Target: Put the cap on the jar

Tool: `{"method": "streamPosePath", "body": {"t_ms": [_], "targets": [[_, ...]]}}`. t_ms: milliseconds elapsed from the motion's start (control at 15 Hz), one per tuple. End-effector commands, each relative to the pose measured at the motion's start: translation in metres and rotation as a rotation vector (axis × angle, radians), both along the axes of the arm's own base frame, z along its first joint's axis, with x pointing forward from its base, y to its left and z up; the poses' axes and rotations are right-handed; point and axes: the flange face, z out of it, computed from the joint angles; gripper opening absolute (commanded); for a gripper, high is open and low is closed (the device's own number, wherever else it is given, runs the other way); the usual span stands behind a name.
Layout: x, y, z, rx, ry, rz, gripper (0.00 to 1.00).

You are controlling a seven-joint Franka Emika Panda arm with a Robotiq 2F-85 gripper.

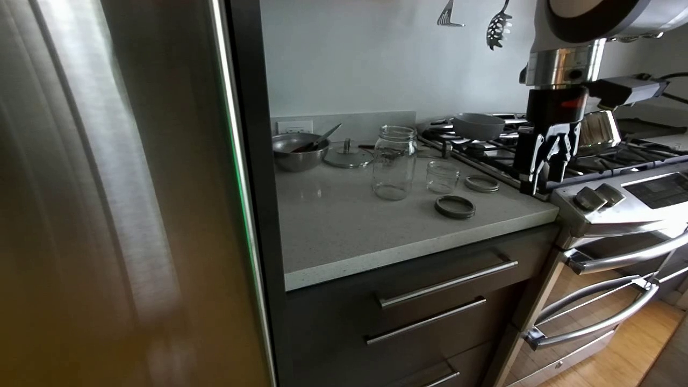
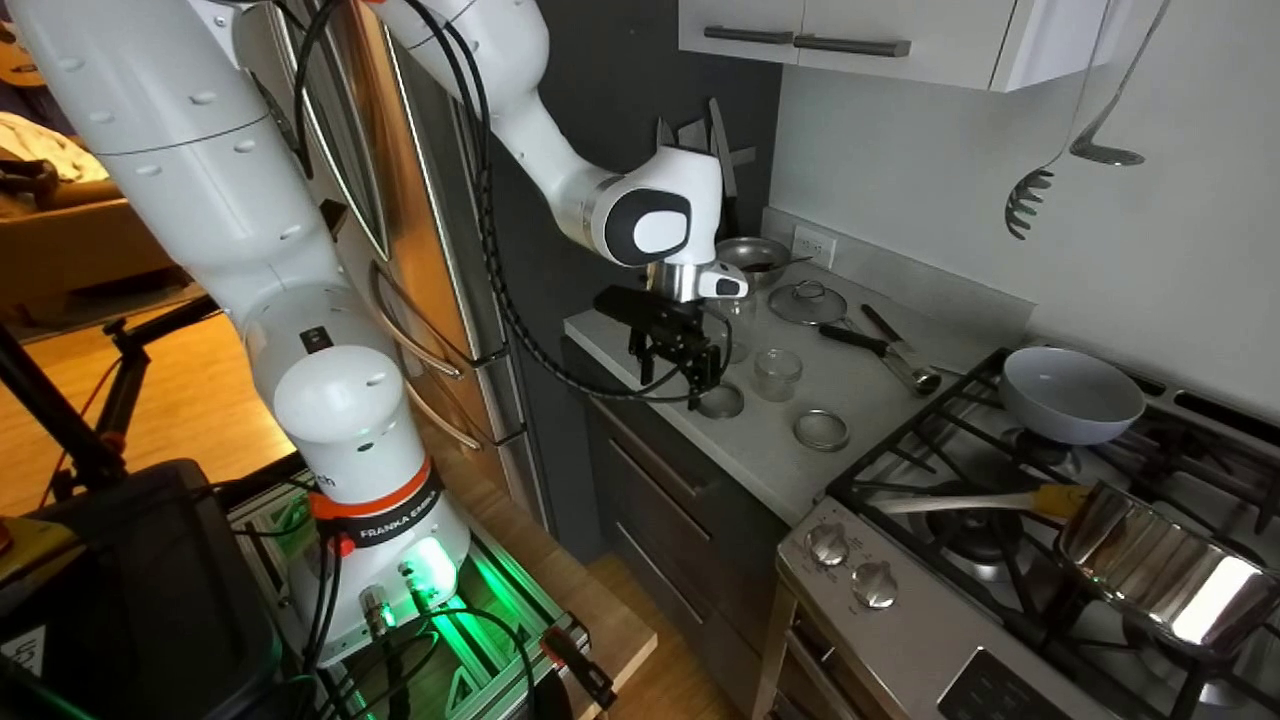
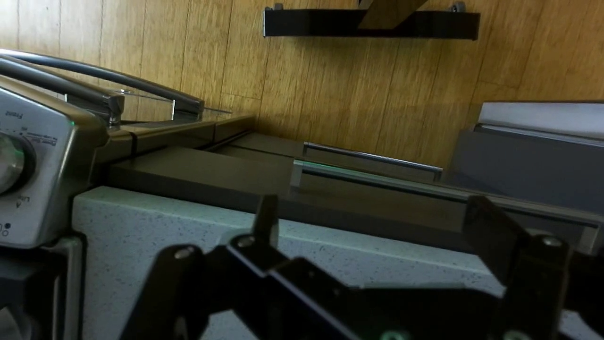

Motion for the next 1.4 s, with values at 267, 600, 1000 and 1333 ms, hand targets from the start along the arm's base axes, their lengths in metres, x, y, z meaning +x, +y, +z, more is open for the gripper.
{"method": "streamPosePath", "body": {"t_ms": [267, 600, 1000, 1333], "targets": [[0.005, -0.024, -0.01, -0.038, -0.043, 0.021, 1.0], [0.012, -0.047, -0.02, -0.046, -0.134, -0.015, 1.0], [0.029, -0.061, -0.032, -0.047, -0.225, -0.038, 1.0], [0.049, -0.057, -0.05, 0.006, -0.204, -0.018, 1.0]]}}
